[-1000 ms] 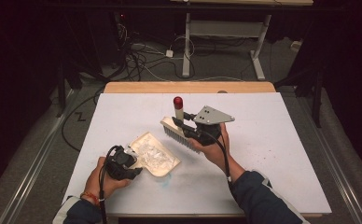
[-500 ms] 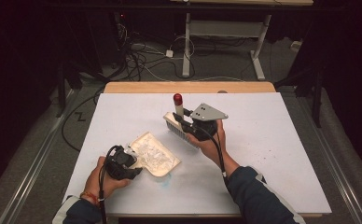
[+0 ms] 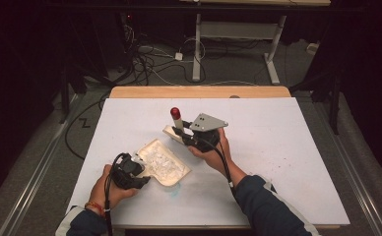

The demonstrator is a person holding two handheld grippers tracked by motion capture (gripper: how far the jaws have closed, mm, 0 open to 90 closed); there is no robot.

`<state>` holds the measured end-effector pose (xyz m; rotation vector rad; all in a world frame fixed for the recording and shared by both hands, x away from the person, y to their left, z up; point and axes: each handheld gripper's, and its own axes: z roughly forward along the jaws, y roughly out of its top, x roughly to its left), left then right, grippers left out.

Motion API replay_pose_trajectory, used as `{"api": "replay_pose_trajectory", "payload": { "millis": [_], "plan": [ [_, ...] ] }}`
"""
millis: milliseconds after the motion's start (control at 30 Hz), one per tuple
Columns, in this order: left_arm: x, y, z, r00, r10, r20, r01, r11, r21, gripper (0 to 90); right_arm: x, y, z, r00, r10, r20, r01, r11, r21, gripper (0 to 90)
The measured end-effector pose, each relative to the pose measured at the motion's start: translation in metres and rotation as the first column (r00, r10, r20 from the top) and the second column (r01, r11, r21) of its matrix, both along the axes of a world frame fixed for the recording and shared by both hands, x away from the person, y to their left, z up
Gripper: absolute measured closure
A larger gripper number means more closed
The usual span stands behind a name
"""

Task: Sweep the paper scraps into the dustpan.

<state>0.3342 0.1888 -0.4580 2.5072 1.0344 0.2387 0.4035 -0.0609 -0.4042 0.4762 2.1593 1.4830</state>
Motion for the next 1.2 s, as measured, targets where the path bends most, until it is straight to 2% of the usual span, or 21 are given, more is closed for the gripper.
{"api": "replay_pose_trajectory", "payload": {
  "millis": [167,300,433,667,733,800,967,1033,1200],
  "plan": [
    [0.000,0.000,0.001,1.0000,0.004,0.002,-0.004,1.0000,0.000,63.1,-0.023,0.001,0.004,0.9955,0.093,-0.018,-0.093,0.996,0.004,70.2],
    [-0.001,0.000,0.001,1.0000,0.005,0.001,-0.005,1.0000,0.000,63.0,-0.035,-0.004,0.011,0.9920,0.124,-0.025,-0.124,0.992,0.020,70.2],
    [-0.001,0.001,0.000,1.0000,0.008,0.001,-0.008,1.0000,-0.003,63.1,-0.039,-0.015,0.020,0.9940,0.109,-0.005,-0.108,0.993,0.043,70.2],
    [-0.001,0.002,0.000,0.9999,0.011,-0.004,-0.011,0.9999,-0.008,63.1,-0.038,-0.038,0.027,0.9981,0.059,-0.018,-0.058,0.996,0.073,70.2],
    [-0.001,0.002,-0.001,0.9998,0.017,-0.005,-0.017,0.9998,-0.010,63.1,-0.037,-0.043,0.026,0.9973,0.061,-0.041,-0.058,0.995,0.079,70.2],
    [-0.001,0.002,-0.001,0.9998,0.020,-0.003,-0.021,0.9997,-0.010,63.1,-0.038,-0.048,0.025,0.9970,0.055,-0.054,-0.051,0.996,0.069,70.2],
    [-0.002,0.002,0.000,0.9997,0.024,0.001,-0.024,0.9997,-0.005,63.1,-0.047,-0.060,0.022,0.9978,0.042,-0.051,-0.039,0.998,0.049,70.2],
    [-0.002,0.003,0.000,0.9997,0.025,0.002,-0.025,0.9997,-0.004,63.0,-0.051,-0.067,0.022,0.9978,0.047,-0.048,-0.044,0.998,0.055,70.2],
    [-0.002,0.002,0.000,0.9996,0.029,0.002,-0.029,0.9996,-0.001,63.0,-0.058,-0.072,0.019,0.9952,0.063,-0.075,-0.062,0.998,0.017,70.2]
  ]
}}
